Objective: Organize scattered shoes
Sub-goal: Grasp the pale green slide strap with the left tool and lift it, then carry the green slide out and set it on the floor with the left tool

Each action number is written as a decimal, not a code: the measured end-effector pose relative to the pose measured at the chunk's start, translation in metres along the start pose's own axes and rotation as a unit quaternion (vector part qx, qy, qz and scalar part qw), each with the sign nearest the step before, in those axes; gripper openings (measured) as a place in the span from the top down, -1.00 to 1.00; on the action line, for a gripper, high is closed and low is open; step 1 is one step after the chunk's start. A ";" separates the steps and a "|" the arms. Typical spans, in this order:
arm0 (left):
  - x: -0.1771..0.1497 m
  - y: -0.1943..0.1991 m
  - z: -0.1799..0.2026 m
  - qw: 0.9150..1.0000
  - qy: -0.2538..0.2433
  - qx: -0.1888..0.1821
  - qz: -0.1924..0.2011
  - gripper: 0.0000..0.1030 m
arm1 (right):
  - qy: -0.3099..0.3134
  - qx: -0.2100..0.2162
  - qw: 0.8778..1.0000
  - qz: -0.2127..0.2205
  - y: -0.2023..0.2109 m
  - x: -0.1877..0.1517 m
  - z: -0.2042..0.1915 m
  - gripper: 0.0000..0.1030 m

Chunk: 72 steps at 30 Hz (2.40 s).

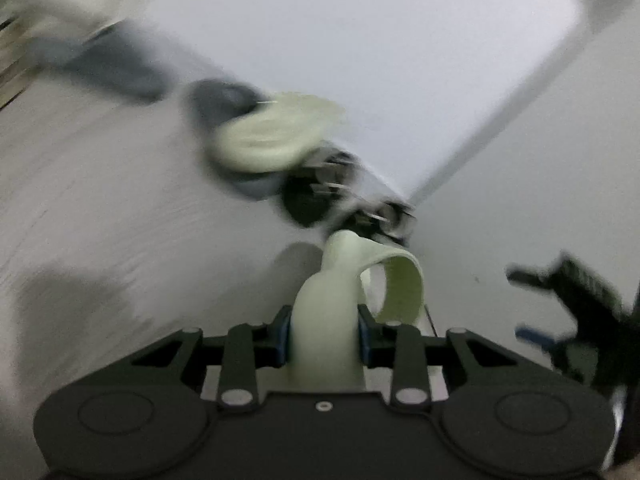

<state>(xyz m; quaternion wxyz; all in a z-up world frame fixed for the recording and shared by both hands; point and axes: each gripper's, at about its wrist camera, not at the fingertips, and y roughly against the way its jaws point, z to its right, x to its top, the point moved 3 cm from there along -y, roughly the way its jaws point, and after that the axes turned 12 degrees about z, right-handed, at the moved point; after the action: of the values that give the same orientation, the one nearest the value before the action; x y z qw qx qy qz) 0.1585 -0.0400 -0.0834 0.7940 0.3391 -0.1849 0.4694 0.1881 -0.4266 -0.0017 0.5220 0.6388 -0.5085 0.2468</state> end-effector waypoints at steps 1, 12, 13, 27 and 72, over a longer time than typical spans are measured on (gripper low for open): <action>0.004 0.002 -0.014 0.999 0.033 0.022 0.005 0.28 | 0.012 -0.001 1.000 -0.003 0.000 -0.002 -0.004 -0.99; 0.008 -0.004 -0.025 0.990 0.008 0.137 -0.009 -0.13 | 0.095 -0.003 0.995 -0.029 -0.002 -0.018 -0.032 -0.99; 0.008 -0.004 -0.025 0.990 0.006 0.141 -0.016 -0.15 | 0.094 -0.004 0.995 -0.030 -0.002 -0.018 -0.032 -0.99; 0.031 -0.037 0.071 0.924 -0.371 0.049 0.079 -0.43 | 0.031 0.032 0.999 0.030 -0.019 -0.015 -0.078 -0.99; 0.092 0.016 -0.029 0.977 0.010 0.121 0.175 0.35 | -0.007 0.059 0.997 0.039 -0.071 -0.014 -0.096 -0.99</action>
<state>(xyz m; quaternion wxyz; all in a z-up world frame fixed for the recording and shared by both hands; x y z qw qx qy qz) 0.1886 0.0433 -0.0418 0.6544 0.3903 -0.1757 0.6233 0.2684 -0.3376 -0.0112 0.4695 0.6497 -0.5218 0.2919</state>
